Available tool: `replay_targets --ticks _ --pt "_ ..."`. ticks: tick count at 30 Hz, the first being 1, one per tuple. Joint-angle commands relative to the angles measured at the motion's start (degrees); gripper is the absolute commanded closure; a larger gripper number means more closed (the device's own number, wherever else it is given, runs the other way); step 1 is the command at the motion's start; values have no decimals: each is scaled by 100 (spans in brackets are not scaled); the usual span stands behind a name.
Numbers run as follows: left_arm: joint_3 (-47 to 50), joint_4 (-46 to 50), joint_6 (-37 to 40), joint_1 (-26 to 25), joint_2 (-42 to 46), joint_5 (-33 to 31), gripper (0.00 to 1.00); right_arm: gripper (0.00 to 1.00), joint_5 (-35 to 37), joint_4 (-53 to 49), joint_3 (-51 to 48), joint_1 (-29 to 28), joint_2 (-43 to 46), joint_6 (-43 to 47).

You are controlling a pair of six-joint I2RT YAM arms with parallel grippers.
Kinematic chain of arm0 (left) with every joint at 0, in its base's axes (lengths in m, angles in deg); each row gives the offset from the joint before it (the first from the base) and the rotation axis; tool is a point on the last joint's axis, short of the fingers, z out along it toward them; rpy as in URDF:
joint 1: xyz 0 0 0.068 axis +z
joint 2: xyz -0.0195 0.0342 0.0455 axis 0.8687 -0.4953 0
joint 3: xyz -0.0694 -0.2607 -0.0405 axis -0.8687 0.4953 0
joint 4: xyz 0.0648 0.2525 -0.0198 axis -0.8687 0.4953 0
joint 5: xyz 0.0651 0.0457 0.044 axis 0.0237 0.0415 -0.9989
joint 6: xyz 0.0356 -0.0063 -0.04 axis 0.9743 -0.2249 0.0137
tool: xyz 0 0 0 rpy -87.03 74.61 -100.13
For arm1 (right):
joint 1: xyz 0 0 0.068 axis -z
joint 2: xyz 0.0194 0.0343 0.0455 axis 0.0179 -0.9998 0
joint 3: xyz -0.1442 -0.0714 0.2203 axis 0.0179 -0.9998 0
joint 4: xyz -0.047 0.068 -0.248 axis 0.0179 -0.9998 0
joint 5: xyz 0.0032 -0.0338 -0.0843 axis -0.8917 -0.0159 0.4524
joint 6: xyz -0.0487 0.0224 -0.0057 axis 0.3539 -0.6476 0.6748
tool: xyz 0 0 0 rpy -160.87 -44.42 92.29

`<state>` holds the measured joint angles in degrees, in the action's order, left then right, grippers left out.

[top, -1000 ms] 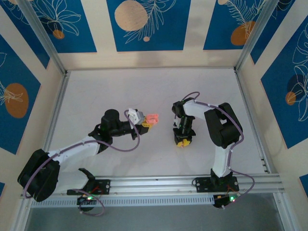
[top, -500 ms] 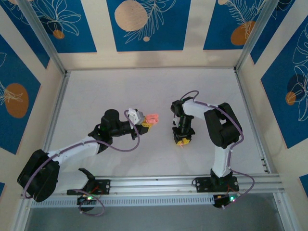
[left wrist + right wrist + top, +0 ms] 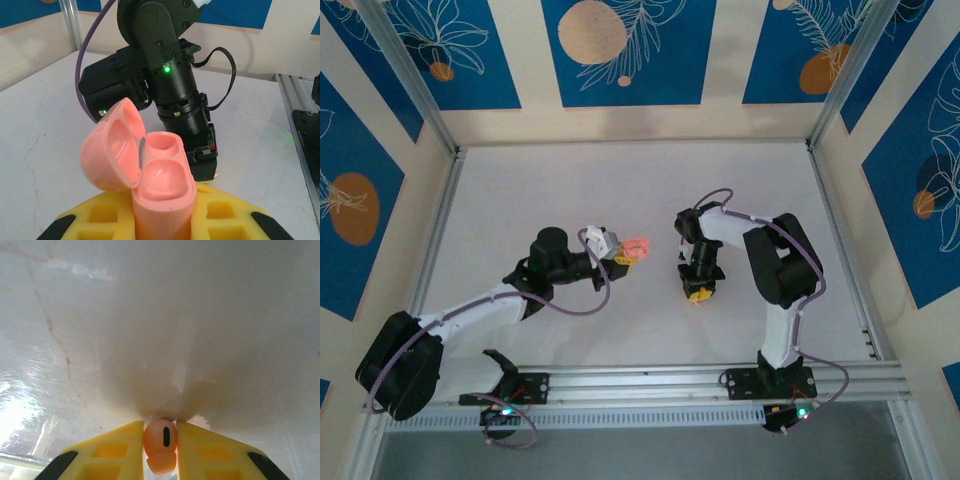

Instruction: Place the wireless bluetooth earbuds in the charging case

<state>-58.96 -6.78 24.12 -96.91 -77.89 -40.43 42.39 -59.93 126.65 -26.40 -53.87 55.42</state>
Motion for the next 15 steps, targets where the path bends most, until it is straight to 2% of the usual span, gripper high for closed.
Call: replay_targets --ticks 1,8,15 --pt "-79 16 80 30 105 -24 80 79 61 111 -167 -44 -2 -82" --pt "-15 -60 27 13 87 -113 81 80 40 366 -195 -35 585 -299" --pt "334 -678 -253 -124 17 -270 82 81 -53 1465 -612 -31 1600 -804"
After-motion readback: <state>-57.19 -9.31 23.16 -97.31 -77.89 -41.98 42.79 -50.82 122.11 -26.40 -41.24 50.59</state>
